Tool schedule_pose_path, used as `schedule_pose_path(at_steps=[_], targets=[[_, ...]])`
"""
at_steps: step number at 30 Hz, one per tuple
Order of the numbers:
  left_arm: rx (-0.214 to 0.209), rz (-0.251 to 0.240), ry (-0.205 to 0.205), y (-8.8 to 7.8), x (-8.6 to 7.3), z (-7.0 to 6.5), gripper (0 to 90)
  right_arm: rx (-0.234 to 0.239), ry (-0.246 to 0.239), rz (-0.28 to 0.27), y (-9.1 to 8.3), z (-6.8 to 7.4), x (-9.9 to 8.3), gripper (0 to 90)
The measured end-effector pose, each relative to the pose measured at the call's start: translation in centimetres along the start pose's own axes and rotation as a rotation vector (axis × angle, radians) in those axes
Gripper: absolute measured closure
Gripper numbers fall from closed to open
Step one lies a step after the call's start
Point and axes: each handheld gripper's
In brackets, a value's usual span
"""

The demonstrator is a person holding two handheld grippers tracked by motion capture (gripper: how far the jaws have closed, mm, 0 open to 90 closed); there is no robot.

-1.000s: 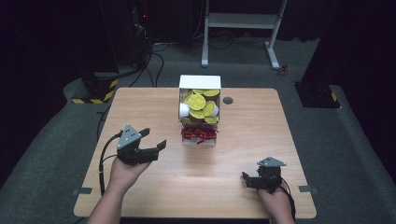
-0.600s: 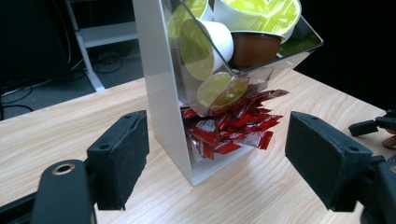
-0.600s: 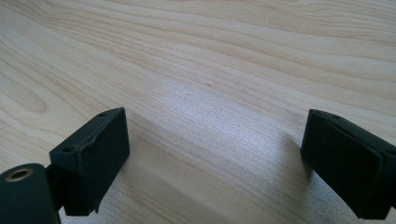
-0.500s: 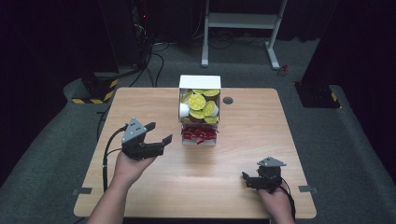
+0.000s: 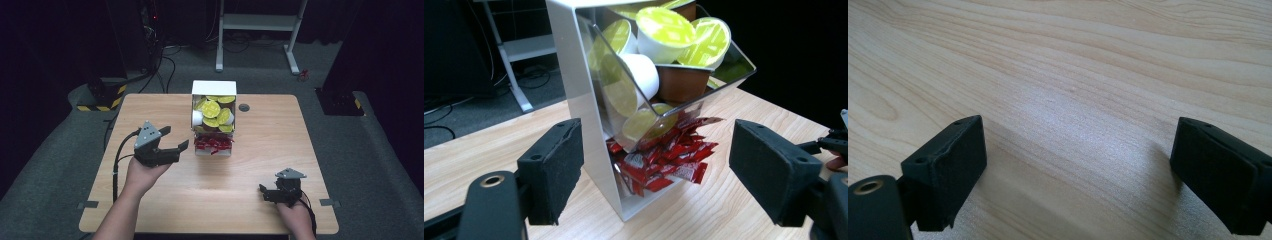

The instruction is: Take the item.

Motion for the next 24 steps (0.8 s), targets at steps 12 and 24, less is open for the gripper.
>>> schedule_pose_path(at_steps=[12, 24], targets=[[-0.012, -0.009, 0.006, 0.8, 1.0, -0.4, 22.4, 0.0, 0.0, 0.0, 0.0, 0.0, 0.0, 7.9], [-0.023, -0.021, 0.009, 1.9, 2.2, -0.9, 22.3, 0.0, 0.01, -0.001, 0.0, 0.1, -0.1, 7.9]])
Point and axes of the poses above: each handheld gripper's, and its own axes: y roughly forward along the jaws, x roughly out of its top, z roughly to its left, and after that the axes turned 12 degrees about x, right-handed
